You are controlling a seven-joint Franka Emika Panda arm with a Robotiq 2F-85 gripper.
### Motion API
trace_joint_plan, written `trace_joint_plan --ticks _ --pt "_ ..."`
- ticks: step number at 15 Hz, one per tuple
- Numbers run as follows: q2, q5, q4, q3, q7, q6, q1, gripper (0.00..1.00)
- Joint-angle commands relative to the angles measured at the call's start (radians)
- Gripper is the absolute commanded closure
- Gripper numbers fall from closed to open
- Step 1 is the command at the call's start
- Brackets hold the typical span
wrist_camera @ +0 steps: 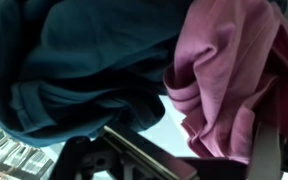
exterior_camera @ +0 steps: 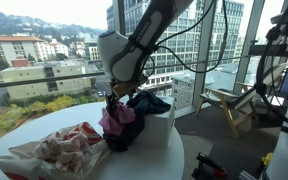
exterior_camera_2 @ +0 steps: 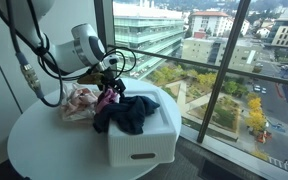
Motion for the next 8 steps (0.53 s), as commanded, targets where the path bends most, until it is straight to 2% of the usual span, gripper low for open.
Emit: trace_joint_plan --ticks 1,2,3,4,6,8 --pt "-0.016 0.282 -0.008 0.143 -0.202 0.002 -0.094 0.00" --pt "-0.017 0.368 0.001 0.151 -0.267 -0.002 -0.087 0.00" --pt "-0.017 0.435 0.010 0.078 -0.315 -0.021 -0.002 0.00" --pt "-0.016 0.473 0.015 0.078 -0.344 -0.033 0.009 0.00" --pt "-0.017 0.492 0.015 0.058 -0.381 -0.043 0.046 0.00" --pt "-0.007 0.440 0.006 0.025 -0.376 -0.054 0.080 0.00"
